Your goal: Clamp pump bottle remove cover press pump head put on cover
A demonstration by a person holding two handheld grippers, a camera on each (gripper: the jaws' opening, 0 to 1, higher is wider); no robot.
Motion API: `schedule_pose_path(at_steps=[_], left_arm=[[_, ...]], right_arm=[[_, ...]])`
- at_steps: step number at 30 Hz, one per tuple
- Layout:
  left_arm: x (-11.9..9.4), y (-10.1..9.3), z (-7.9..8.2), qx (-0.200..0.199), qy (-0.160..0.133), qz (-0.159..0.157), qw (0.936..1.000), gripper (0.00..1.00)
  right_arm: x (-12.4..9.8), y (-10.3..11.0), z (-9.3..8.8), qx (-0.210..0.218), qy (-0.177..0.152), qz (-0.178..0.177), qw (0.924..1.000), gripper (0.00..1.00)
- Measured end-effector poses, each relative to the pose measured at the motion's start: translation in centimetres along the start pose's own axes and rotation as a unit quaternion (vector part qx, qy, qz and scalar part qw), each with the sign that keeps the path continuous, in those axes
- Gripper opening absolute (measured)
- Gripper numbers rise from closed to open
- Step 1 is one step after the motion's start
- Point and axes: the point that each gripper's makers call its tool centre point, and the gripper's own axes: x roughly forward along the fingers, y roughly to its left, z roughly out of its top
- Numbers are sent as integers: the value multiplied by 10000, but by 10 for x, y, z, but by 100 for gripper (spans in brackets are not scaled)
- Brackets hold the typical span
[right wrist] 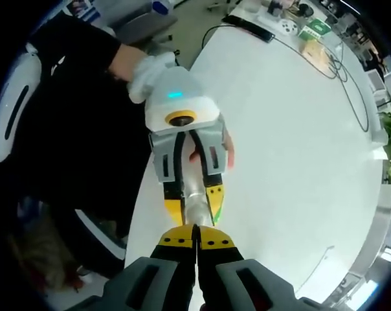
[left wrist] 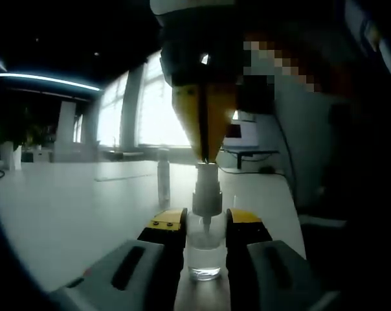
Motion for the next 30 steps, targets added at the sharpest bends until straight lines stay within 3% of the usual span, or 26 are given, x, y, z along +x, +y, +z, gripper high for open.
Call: schedule_pose_path(at_steps=[30], left_arm=[[-1, -2, 0, -9, -1, -5, 10000, 15]], right_arm=[[1, 1, 0, 12, 6, -58, 10000, 0]])
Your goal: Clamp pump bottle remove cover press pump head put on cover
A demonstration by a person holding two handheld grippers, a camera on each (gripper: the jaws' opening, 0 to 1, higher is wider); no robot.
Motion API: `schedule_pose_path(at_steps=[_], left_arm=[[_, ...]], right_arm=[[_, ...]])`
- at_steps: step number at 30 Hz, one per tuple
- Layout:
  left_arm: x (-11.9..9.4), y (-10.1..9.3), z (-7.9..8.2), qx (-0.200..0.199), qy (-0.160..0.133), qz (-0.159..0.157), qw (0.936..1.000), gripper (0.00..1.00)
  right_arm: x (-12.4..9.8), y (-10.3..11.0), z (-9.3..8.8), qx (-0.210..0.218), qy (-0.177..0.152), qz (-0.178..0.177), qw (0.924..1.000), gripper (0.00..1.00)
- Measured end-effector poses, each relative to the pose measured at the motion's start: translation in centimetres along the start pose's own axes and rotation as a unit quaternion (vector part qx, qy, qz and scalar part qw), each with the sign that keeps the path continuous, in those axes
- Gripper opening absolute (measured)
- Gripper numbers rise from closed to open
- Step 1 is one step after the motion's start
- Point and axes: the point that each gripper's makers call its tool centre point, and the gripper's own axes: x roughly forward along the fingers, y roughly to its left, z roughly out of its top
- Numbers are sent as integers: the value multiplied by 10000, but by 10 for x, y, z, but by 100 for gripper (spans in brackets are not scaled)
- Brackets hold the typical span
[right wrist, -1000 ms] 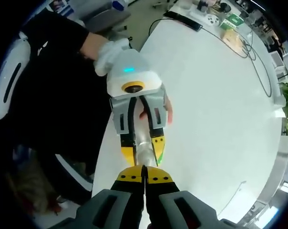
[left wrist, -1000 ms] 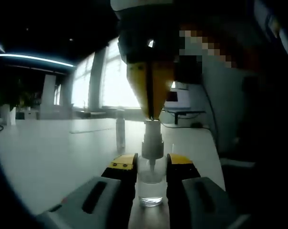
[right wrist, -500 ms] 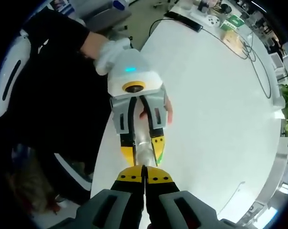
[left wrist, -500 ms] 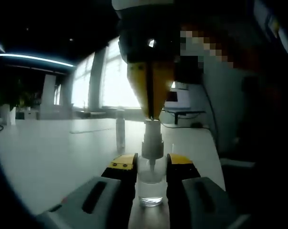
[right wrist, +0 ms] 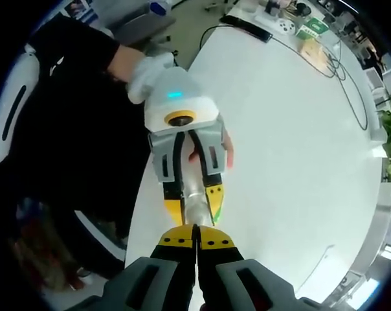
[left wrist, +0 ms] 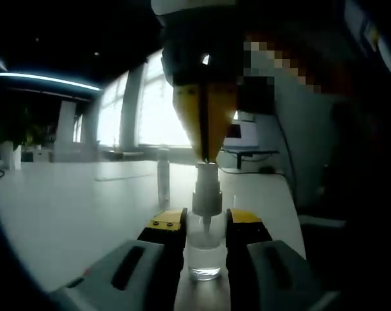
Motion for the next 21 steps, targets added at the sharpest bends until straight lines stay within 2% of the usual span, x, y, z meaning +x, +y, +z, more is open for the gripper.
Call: schedule_pose_path(at_steps=[14, 21], left_arm=[[0, 0, 0, -4, 2, 3, 10000, 15], [0, 1, 0, -14, 6, 3, 10000, 15]], right_arm=[[3, -1, -1, 167, -145, 118, 9997, 0], [8, 1, 1, 74, -9, 99, 9999, 0]])
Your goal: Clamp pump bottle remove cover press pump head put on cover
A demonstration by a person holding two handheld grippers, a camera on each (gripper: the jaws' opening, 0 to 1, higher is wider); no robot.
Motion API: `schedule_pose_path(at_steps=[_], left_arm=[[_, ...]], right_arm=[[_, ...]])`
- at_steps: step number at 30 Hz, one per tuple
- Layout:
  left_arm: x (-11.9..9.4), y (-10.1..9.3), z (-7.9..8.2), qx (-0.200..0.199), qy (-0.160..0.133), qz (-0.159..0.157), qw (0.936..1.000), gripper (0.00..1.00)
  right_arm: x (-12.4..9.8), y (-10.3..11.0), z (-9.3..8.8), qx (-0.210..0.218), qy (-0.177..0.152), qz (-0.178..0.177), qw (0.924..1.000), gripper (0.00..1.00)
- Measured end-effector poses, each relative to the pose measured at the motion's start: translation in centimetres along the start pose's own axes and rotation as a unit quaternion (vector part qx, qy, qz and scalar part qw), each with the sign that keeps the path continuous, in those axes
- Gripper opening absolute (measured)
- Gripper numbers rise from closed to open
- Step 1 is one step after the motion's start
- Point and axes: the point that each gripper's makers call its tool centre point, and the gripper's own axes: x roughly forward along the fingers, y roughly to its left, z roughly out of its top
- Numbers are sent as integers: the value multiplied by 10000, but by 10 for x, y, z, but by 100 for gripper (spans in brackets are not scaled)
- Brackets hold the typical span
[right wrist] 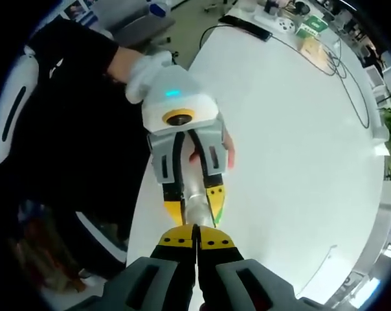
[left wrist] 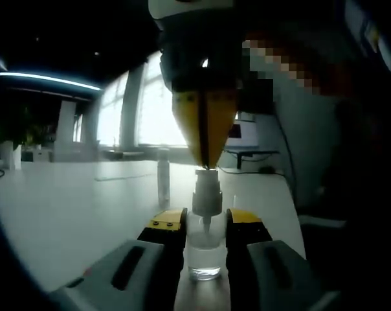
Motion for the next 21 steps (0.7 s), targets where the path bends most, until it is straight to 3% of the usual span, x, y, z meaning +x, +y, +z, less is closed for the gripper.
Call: schedule_pose_path(at_steps=[21], left_arm=[[1, 0, 0, -2, 0, -6, 10000, 15]], right_arm=[[-8, -1, -1, 47, -162, -78, 9998, 0]])
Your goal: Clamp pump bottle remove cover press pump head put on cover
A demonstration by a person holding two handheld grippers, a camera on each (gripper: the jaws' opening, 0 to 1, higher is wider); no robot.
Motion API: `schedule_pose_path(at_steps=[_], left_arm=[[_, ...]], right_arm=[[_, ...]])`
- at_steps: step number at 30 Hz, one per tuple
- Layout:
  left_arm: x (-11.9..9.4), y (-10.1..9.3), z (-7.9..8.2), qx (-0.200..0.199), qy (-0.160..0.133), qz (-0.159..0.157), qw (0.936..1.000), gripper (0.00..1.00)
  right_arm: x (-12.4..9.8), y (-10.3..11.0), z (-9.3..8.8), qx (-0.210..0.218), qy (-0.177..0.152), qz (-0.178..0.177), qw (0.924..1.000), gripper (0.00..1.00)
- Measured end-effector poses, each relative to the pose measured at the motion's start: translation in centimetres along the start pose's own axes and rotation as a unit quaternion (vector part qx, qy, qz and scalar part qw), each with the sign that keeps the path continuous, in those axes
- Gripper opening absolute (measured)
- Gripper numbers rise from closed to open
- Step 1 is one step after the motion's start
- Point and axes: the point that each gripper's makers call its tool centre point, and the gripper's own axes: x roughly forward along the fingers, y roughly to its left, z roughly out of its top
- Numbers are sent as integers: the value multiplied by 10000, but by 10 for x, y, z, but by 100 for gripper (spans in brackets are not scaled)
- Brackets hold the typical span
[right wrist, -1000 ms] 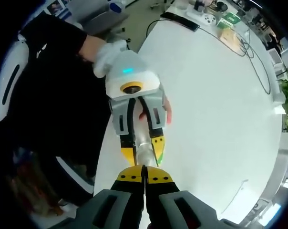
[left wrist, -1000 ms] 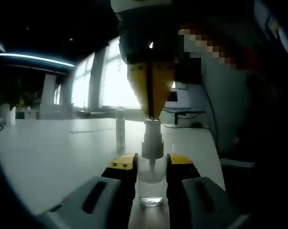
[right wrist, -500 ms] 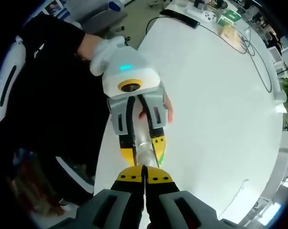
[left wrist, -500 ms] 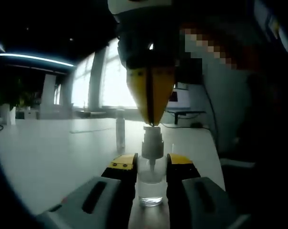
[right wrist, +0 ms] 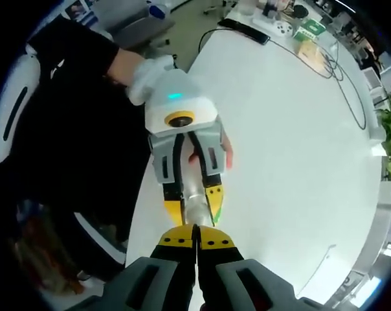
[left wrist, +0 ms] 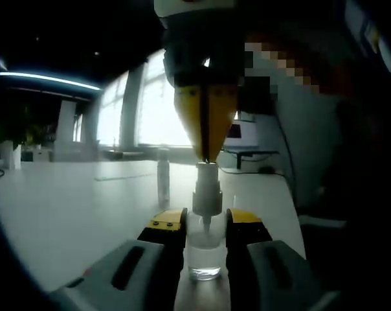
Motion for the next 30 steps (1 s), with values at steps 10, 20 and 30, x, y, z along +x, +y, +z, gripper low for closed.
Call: schedule_pose_path(at_steps=[10, 20, 30], left_arm=[[0, 0, 0, 6, 1, -5, 10000, 15], [0, 2, -1, 19, 3, 0, 10000, 15], [0, 1, -1, 25, 2, 1, 10000, 15]], right_arm=[[0, 0, 0, -6, 43, -26, 10000, 0], [0, 0, 0, 5, 67, -23, 10000, 0], [0, 0, 0, -1, 50, -26, 10000, 0]])
